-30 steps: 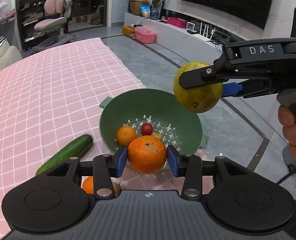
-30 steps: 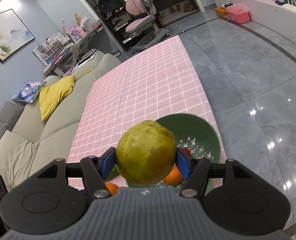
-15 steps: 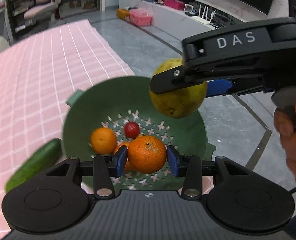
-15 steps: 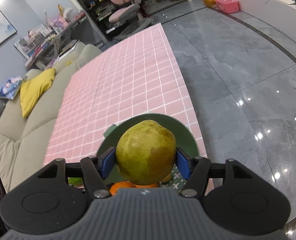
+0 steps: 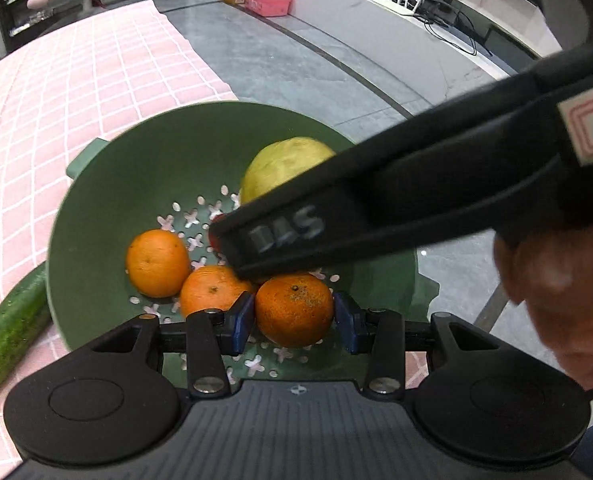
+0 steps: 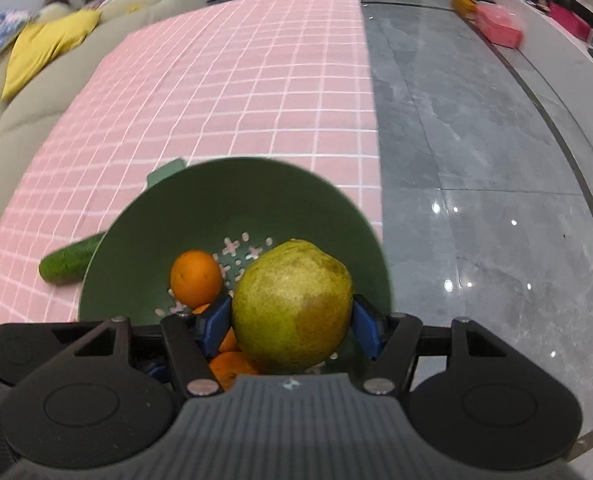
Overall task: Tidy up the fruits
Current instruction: 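Lower the pear and orange into the colander and open both tools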
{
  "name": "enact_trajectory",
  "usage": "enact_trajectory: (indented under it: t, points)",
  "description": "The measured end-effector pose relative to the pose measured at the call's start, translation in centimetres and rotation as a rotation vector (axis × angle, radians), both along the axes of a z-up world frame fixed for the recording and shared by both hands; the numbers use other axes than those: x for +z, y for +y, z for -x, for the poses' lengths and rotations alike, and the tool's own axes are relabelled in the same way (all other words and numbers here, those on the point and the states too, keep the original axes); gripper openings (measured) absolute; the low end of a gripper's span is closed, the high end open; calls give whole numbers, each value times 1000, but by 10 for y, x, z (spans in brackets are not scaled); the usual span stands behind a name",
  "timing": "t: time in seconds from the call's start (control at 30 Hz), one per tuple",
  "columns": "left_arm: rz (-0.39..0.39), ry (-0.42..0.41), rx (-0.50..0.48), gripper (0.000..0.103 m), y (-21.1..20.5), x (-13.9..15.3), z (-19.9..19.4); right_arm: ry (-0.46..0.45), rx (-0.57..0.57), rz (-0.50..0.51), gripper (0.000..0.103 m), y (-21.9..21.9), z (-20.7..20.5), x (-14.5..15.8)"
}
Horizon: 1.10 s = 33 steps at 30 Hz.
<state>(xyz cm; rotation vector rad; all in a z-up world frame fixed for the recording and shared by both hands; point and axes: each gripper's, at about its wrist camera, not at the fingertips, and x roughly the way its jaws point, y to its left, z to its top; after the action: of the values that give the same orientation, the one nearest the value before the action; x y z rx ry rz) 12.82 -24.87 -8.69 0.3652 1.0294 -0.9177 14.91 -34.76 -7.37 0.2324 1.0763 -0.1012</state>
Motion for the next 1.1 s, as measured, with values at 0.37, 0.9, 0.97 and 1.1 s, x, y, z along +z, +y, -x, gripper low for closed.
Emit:
enact_trajectory:
  t: [0.37, 0.9, 0.97, 1.1]
  points:
    - [20, 121, 35, 55, 5, -5, -14, 22, 66, 21, 62, 5, -13, -14]
    - [100, 32, 73, 77, 18, 35, -5, -91, 19, -9, 67, -2, -3, 20]
    - [109, -9, 112, 77, 28, 45, -3, -118, 11, -13, 67, -4, 1, 30]
    - [129, -60, 207, 77, 50, 64, -2, -161, -7, -19, 67, -7, 12, 48]
